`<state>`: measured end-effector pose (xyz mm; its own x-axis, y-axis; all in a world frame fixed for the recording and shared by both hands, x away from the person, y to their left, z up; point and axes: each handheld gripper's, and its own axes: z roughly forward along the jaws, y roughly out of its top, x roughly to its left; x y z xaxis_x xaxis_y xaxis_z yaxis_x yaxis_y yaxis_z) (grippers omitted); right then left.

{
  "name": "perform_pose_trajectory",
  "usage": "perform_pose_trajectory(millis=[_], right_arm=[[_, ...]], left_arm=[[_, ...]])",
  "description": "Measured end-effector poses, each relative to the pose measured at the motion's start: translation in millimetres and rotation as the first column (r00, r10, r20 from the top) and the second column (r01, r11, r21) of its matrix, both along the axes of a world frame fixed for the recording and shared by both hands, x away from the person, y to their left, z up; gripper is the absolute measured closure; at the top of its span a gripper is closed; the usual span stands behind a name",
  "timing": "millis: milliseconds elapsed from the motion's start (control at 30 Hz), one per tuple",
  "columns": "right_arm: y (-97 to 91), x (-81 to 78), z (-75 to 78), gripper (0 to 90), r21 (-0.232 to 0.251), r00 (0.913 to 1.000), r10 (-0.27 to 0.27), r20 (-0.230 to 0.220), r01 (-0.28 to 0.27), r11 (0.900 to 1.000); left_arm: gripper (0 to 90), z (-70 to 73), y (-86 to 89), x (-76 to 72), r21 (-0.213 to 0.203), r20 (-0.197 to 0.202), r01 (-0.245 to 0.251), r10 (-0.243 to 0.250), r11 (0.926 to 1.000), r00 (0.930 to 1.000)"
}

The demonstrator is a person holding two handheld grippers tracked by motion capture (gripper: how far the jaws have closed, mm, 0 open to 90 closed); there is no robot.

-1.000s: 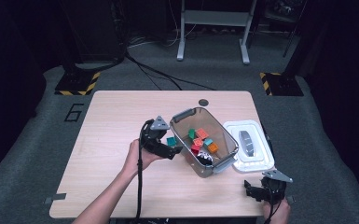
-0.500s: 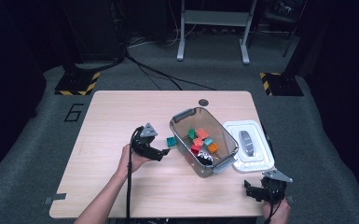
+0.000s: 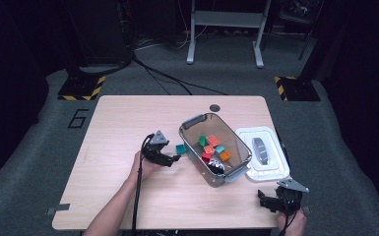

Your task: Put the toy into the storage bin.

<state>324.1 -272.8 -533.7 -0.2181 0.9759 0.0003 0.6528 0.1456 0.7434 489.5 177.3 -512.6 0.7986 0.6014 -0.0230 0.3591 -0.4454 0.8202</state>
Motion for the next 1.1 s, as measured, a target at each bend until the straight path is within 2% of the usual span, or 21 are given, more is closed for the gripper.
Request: perform_pose_trajectory(millis=[67, 167, 267, 467, 533, 733, 800, 833, 967, 1100], right_arm=[[0.0, 0.0, 0.0, 0.7, 0.0, 1.0, 0.0, 0.0, 0.0, 1.0], [0.0, 0.0, 0.0, 0.7, 0.0, 1.0, 0.0, 0.0, 0.0, 1.0], [-0.2, 0.2, 0.0, 0.6, -0.002, 1.0, 0.002, 0.002, -0.002, 1.0], [-0.2, 0.2, 0.0, 0.7, -0.003, 1.0, 0.002, 0.001, -0.002, 1.0], [-0.2, 0.2, 0.0, 0.7, -0.003, 1.0, 0.002, 0.001, -0.002, 1.0], [-0.2, 0.2, 0.0, 0.7, -0.003, 1.0, 0.002, 0.001, -0.002, 1.0], [-0.2, 0.2, 0.0, 0.7, -0.003, 1.0, 0.002, 0.002, -0.002, 1.0], [-0.2, 0.2, 0.0, 0.7, -0.003, 1.0, 0.002, 0.001, -0.002, 1.0], [-0.2, 0.2, 0.0, 0.7, -0.003, 1.0, 0.002, 0.002, -0.002, 1.0], [-0.1, 0.2, 0.0, 0.7, -0.003, 1.0, 0.002, 0.001, -0.002, 1.0]], left_arm=[[15.3, -3.2, 0.9, 5.1, -0.016, -0.022, 0.004, -0.004, 0.9999, 0.9997], [16.3, -6.2, 0.7, 10.8, -0.031, -0.027, 0.011, -0.011, 0.9995, 0.9996], [17.2, -8.4, -0.7, 14.9, -0.037, -0.013, 0.02, -0.02, 0.9991, 0.9997], [25.8, -11.7, -6.4, 17.3, 0.005, -0.006, 0.051, -0.051, 0.9987, 0.9987], [29.5, -11.3, -7.8, 17.2, -0.004, 0.011, 0.056, -0.056, 0.9984, 0.9984], [39.1, -12.0, -13.3, 17.4, 0.043, 0.027, 0.072, -0.073, 0.9965, 0.9969], [42.8, -12.3, -13.7, 17.6, 0.046, 0.028, 0.077, -0.078, 0.996, 0.9966], [44.9, -11.8, -13.7, 17.6, 0.064, 0.026, 0.071, -0.073, 0.9954, 0.997], [51.7, -12.5, -15.2, 17.8, 0.087, 0.025, 0.08, -0.083, 0.9929, 0.9962], [54.5, -12.5, -14.1, 18.1, 0.09, 0.024, 0.085, -0.087, 0.9923, 0.9959]])
